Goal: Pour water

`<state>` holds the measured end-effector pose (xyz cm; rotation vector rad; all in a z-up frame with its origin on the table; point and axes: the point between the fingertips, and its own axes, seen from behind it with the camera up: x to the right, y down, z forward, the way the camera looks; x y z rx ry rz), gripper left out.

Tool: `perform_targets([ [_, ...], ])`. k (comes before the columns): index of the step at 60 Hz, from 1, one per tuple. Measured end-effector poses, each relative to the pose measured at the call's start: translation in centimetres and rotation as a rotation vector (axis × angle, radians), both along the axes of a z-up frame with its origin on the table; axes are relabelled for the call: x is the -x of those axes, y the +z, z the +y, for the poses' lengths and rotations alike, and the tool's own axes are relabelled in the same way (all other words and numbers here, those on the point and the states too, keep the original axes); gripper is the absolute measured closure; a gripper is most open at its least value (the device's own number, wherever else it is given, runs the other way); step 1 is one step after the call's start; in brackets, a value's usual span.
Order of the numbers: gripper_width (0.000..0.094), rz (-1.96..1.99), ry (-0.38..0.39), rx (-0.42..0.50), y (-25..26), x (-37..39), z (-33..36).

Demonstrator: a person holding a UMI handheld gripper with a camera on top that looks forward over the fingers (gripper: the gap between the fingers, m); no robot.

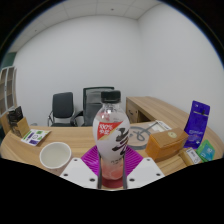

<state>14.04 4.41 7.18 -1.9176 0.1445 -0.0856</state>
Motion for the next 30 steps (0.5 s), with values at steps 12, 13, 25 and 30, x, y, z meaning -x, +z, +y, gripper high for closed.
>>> perform_targets([
  [12, 0.0613, 0.008, -0.023, -0.028, -0.1, -0.3, -0.2],
  [13, 0.0595, 0.01, -0.023, -0.028, -0.1, -0.2, -0.2],
  [25, 0.0057, 0.03, -0.022, 0.062, -0.7, -0.2, -1.2],
  [30, 0.0084, 0.013, -0.045, 0.085, 0.2, -0.2, -2.7],
])
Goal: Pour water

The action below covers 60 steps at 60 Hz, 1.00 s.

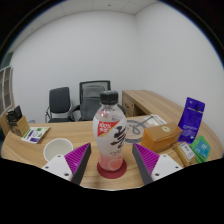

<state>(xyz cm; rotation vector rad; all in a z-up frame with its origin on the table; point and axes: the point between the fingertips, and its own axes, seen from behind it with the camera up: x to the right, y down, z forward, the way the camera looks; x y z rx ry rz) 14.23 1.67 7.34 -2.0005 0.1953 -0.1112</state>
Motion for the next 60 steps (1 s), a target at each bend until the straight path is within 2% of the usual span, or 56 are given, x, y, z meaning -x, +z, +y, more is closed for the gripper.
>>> perform_targets([
  [10, 0.0074, -0.018, -0.001, 0.03, 4.2, 2.0, -5.2],
  [26, 0.0075, 0.002, 0.018, 0.081, 13.0, 10.4, -19.7],
  [38, 0.0075, -0.016, 0.047, 0.086, 17.3, 15.4, -28.5],
  [60, 0.0074, -0.038, 0.05, 0.075, 19.6, 16.7, -34.6],
])
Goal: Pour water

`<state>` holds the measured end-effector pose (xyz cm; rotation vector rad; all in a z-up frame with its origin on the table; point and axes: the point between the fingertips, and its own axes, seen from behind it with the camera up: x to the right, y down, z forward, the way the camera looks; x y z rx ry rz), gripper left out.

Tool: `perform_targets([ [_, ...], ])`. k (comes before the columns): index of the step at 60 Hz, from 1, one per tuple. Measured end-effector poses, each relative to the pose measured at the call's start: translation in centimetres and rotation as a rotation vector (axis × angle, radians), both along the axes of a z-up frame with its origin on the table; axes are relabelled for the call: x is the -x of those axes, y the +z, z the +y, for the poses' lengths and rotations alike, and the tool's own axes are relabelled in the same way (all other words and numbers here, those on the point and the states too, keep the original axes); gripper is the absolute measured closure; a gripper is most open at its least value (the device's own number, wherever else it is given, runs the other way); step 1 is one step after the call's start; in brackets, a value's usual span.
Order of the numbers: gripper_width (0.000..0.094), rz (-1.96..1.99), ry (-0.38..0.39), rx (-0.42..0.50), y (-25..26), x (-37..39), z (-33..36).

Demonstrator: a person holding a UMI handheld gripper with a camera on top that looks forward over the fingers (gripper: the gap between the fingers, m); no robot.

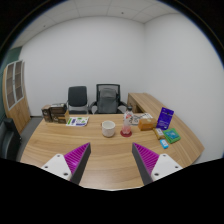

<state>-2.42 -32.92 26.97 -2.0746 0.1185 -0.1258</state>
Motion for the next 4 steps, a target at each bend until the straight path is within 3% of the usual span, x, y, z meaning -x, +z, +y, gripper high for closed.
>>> perform_targets([
  [4, 0.0074, 0.002, -0.002, -0.012, 0.63, -0.2, -0.02],
])
